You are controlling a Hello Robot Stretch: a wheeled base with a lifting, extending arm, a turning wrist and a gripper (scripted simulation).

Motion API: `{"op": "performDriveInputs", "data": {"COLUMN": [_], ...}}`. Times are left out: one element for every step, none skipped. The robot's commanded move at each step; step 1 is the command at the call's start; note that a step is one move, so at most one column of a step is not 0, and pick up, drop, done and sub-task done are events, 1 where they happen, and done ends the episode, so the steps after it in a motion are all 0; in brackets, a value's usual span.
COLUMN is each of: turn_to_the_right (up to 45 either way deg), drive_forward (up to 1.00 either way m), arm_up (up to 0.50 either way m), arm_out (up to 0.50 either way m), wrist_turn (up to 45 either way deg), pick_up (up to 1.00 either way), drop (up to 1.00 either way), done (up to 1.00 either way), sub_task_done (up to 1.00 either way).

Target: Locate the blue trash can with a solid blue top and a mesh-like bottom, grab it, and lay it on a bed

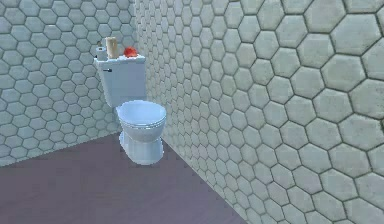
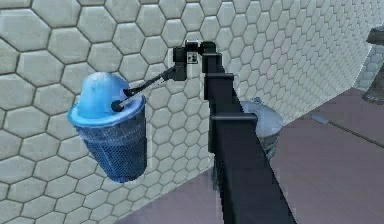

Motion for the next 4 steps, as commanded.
{"op": "performDriveInputs", "data": {"turn_to_the_right": [0.0,0.0,-45.0,-45.0], "drive_forward": [0.0,0.0,0.0,0.0], "arm_up": [0.0,0.0,0.0,0.0], "arm_out": [0.0,-0.48,0.0,0.0], "wrist_turn": [-42.0,0.0,0.0,0.0], "pick_up": [0.0,0.0,0.0,0.0], "drop": [0.0,0.0,0.0,0.0], "done": [0.0,0.0,0.0,0.0], "sub_task_done": [0.0,0.0,0.0,0.0]}}
